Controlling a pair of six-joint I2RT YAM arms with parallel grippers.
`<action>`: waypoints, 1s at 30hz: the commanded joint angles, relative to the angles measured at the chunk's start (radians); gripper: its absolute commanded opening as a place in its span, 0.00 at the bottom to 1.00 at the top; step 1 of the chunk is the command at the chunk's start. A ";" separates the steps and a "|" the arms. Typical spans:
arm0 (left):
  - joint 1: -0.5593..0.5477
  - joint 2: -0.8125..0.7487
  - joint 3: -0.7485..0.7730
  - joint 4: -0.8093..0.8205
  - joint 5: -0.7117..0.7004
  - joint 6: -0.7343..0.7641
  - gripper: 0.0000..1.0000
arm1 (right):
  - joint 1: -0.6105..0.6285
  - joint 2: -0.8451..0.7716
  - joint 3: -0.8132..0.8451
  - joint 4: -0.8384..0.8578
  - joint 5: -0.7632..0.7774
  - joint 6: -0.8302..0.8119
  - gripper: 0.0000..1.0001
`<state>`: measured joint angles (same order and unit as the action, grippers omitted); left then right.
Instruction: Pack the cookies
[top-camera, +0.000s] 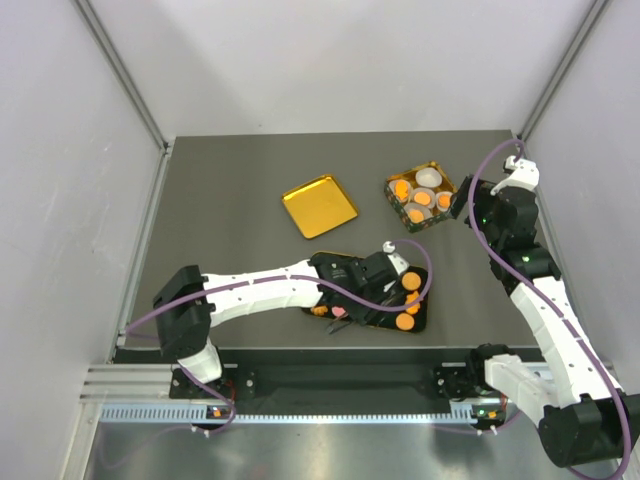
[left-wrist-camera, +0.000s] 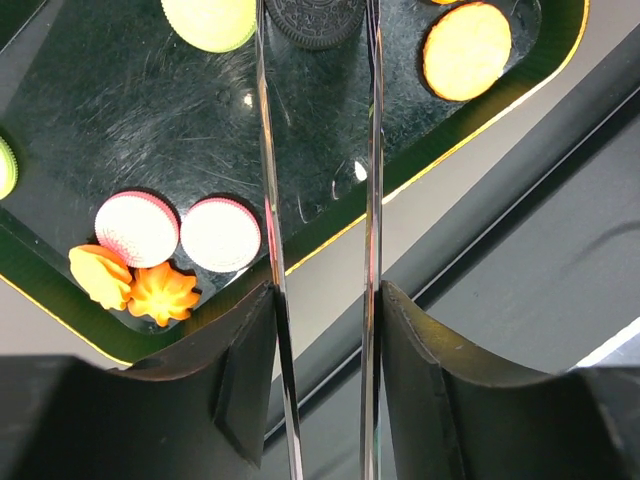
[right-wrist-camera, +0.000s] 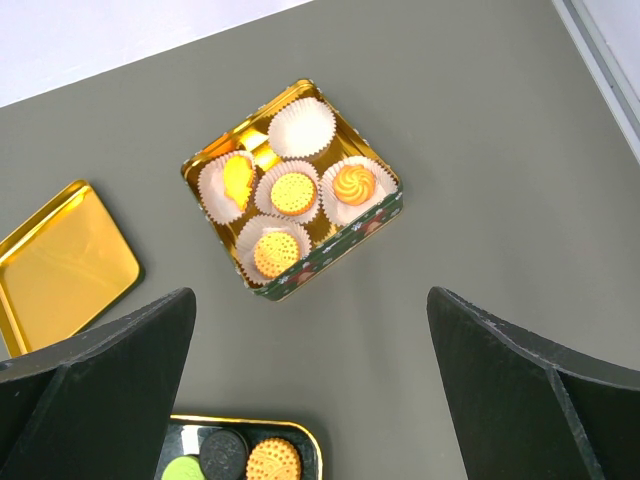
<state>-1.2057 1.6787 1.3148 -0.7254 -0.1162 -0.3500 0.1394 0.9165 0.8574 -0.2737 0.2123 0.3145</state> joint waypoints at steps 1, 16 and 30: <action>0.006 -0.017 0.023 0.024 0.001 0.009 0.46 | -0.014 -0.024 0.008 0.024 0.004 -0.009 1.00; 0.041 -0.093 0.129 -0.039 -0.020 0.029 0.42 | -0.014 -0.027 0.006 0.025 0.006 -0.006 1.00; 0.193 -0.024 0.302 0.135 -0.045 0.077 0.41 | -0.014 -0.021 0.009 0.027 0.006 0.008 1.00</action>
<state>-1.0470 1.6394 1.5314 -0.7292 -0.1390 -0.3035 0.1394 0.9100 0.8574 -0.2741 0.2127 0.3157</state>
